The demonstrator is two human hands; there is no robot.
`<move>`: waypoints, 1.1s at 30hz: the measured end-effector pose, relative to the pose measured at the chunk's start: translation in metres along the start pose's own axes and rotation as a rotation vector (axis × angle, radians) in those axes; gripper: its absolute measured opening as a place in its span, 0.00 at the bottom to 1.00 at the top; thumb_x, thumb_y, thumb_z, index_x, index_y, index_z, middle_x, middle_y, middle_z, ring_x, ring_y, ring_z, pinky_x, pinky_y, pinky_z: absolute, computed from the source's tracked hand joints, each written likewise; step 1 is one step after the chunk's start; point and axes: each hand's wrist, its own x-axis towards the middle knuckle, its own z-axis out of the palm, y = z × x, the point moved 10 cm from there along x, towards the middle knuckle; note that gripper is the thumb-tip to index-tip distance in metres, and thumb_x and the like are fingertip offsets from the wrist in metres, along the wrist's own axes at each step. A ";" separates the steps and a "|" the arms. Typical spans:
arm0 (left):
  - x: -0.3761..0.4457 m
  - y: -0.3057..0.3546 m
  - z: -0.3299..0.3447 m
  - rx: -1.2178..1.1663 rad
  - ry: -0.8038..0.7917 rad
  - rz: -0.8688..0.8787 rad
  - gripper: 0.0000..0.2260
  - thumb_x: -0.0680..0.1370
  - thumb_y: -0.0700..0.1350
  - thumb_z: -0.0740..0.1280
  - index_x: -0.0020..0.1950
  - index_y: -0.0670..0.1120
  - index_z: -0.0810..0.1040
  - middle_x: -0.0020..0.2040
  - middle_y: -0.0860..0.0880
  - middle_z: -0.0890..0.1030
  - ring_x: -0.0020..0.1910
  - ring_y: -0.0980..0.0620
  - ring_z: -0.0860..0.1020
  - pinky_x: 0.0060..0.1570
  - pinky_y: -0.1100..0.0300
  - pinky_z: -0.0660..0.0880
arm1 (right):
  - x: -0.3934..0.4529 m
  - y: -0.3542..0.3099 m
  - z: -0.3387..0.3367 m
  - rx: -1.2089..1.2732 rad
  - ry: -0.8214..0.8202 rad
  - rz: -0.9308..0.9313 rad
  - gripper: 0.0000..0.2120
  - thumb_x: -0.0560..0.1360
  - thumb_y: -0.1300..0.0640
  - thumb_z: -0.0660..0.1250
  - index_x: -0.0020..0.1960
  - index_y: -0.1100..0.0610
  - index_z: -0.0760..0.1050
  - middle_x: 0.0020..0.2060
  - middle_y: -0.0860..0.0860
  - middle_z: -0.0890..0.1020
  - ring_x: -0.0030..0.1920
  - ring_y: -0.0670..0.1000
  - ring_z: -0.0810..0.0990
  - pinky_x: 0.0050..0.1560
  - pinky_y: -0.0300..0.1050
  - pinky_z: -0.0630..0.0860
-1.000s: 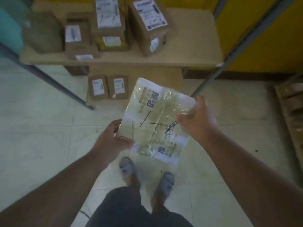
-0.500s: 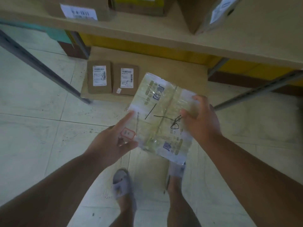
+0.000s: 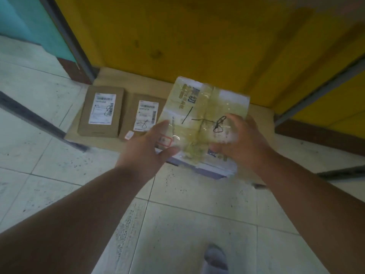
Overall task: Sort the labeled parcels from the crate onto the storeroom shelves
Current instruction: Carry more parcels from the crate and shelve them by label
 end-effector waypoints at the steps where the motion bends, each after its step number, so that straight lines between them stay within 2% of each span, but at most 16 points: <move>1: 0.011 -0.002 0.005 -0.032 0.019 0.002 0.32 0.73 0.64 0.69 0.75 0.63 0.63 0.54 0.56 0.75 0.52 0.53 0.77 0.53 0.55 0.75 | 0.013 0.000 -0.003 -0.016 0.044 -0.021 0.48 0.62 0.35 0.78 0.76 0.39 0.60 0.74 0.52 0.62 0.69 0.55 0.70 0.56 0.41 0.65; 3: 0.033 -0.006 0.015 -0.050 0.034 -0.015 0.32 0.73 0.64 0.70 0.74 0.64 0.62 0.58 0.53 0.76 0.54 0.51 0.78 0.56 0.50 0.77 | 0.035 0.002 -0.008 -0.009 0.111 -0.047 0.45 0.63 0.37 0.79 0.76 0.40 0.63 0.70 0.52 0.67 0.64 0.52 0.72 0.54 0.41 0.65; 6: 0.061 -0.012 0.032 0.001 0.007 -0.028 0.30 0.73 0.63 0.71 0.72 0.63 0.63 0.58 0.52 0.78 0.54 0.50 0.78 0.55 0.49 0.77 | 0.061 0.009 0.002 0.015 0.113 -0.050 0.45 0.64 0.39 0.80 0.76 0.44 0.64 0.69 0.54 0.70 0.59 0.50 0.72 0.54 0.40 0.65; 10: 0.084 -0.018 0.047 0.044 -0.018 -0.003 0.24 0.74 0.61 0.71 0.67 0.59 0.69 0.56 0.50 0.80 0.51 0.49 0.79 0.53 0.51 0.77 | 0.091 0.023 0.029 0.010 0.072 -0.037 0.48 0.62 0.36 0.79 0.77 0.45 0.64 0.71 0.55 0.71 0.66 0.56 0.74 0.58 0.43 0.71; 13: 0.098 -0.021 0.045 0.030 0.020 0.005 0.23 0.73 0.62 0.71 0.64 0.59 0.70 0.52 0.50 0.78 0.45 0.47 0.80 0.46 0.47 0.81 | 0.106 0.028 0.038 0.053 0.091 -0.058 0.47 0.62 0.33 0.77 0.76 0.45 0.65 0.72 0.55 0.70 0.65 0.56 0.75 0.63 0.53 0.76; 15: 0.103 -0.025 0.046 -0.002 0.034 0.010 0.21 0.72 0.63 0.72 0.61 0.61 0.70 0.49 0.51 0.77 0.41 0.47 0.80 0.42 0.45 0.82 | 0.110 0.028 0.037 0.014 0.116 -0.074 0.44 0.64 0.32 0.75 0.76 0.44 0.65 0.73 0.53 0.69 0.66 0.55 0.74 0.63 0.48 0.73; 17: 0.103 -0.027 0.046 -0.002 0.057 0.015 0.22 0.72 0.65 0.71 0.60 0.65 0.66 0.50 0.50 0.76 0.42 0.46 0.80 0.42 0.45 0.82 | 0.105 0.027 0.030 -0.076 0.188 -0.074 0.40 0.67 0.32 0.73 0.74 0.44 0.67 0.72 0.52 0.69 0.67 0.54 0.72 0.60 0.46 0.71; 19: 0.099 -0.029 0.048 0.059 0.064 0.013 0.25 0.73 0.64 0.69 0.66 0.66 0.62 0.56 0.47 0.75 0.50 0.43 0.79 0.48 0.43 0.81 | 0.094 0.019 0.023 -0.181 0.279 -0.103 0.36 0.69 0.32 0.71 0.72 0.46 0.69 0.71 0.52 0.68 0.68 0.55 0.71 0.64 0.48 0.71; 21: 0.083 -0.029 0.046 0.133 0.100 -0.023 0.30 0.75 0.63 0.67 0.73 0.62 0.58 0.64 0.45 0.71 0.60 0.42 0.75 0.57 0.41 0.77 | 0.074 0.007 0.022 -0.171 0.301 -0.136 0.33 0.71 0.34 0.70 0.71 0.46 0.70 0.69 0.51 0.68 0.68 0.53 0.70 0.64 0.48 0.71; 24: 0.037 -0.022 0.041 0.142 0.153 -0.030 0.30 0.76 0.60 0.67 0.75 0.56 0.60 0.70 0.46 0.69 0.67 0.42 0.69 0.65 0.44 0.72 | 0.034 -0.012 0.025 -0.103 0.279 -0.189 0.32 0.72 0.36 0.71 0.70 0.48 0.71 0.68 0.50 0.69 0.67 0.52 0.71 0.63 0.44 0.70; 29: -0.061 -0.038 0.013 0.100 0.182 -0.094 0.27 0.76 0.57 0.67 0.73 0.51 0.66 0.66 0.47 0.73 0.65 0.44 0.72 0.64 0.48 0.72 | -0.051 -0.076 0.036 -0.084 0.169 -0.288 0.31 0.71 0.40 0.73 0.69 0.53 0.72 0.64 0.51 0.73 0.61 0.52 0.75 0.58 0.45 0.74; 33: -0.154 -0.068 -0.039 0.060 0.167 -0.233 0.25 0.76 0.55 0.69 0.71 0.50 0.69 0.63 0.47 0.76 0.62 0.43 0.74 0.61 0.46 0.74 | -0.124 -0.160 0.053 -0.135 0.017 -0.415 0.29 0.74 0.42 0.71 0.69 0.56 0.73 0.66 0.52 0.73 0.66 0.52 0.73 0.66 0.50 0.72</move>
